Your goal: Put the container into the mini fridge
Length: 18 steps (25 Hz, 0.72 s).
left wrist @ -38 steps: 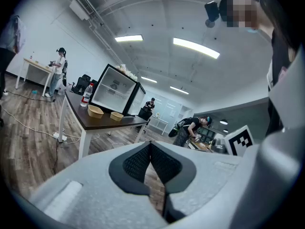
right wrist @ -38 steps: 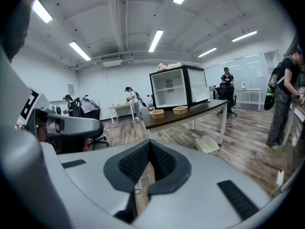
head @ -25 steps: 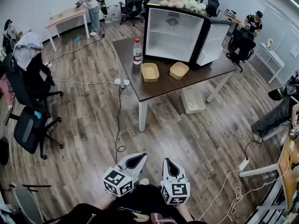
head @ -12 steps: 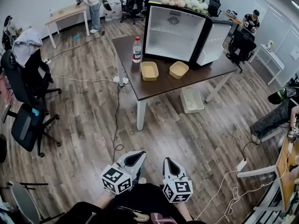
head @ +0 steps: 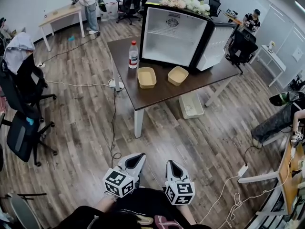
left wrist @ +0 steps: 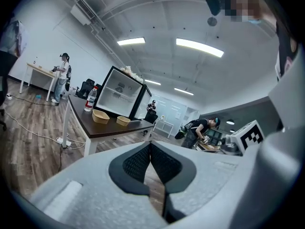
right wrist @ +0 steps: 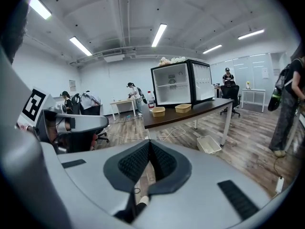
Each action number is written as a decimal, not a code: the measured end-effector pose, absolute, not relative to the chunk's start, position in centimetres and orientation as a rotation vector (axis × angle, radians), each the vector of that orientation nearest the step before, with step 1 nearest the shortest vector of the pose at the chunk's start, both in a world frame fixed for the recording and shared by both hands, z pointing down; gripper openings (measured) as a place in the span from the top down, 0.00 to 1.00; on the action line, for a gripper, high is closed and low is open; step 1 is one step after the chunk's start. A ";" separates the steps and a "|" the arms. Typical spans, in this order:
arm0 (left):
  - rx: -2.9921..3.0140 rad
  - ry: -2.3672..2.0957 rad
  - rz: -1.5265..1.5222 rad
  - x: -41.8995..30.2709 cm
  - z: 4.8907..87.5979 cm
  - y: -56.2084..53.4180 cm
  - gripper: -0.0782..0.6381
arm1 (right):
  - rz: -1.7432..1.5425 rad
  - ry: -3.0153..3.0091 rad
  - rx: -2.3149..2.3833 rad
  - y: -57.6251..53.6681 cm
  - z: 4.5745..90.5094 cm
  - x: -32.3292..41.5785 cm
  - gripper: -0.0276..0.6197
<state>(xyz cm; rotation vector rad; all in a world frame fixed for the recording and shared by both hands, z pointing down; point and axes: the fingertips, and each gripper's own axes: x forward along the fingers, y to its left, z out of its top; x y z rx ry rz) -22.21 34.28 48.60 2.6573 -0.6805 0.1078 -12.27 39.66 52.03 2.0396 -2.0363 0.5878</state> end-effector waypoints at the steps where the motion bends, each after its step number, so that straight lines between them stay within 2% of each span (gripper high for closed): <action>1: 2.658 -0.683 0.114 -22.0 48.7 33.5 0.88 | 0.589 -2.037 2.038 38.9 52.0 -12.1 0.94; 10: 2.710 -0.614 0.165 -20.1 48.5 25.9 0.88 | 0.596 -1.966 2.158 31.2 51.5 -9.2 0.94; 18: 2.751 -0.486 0.223 -18.5 49.4 20.1 0.88 | 0.664 -1.968 2.141 25.3 52.8 -10.1 0.94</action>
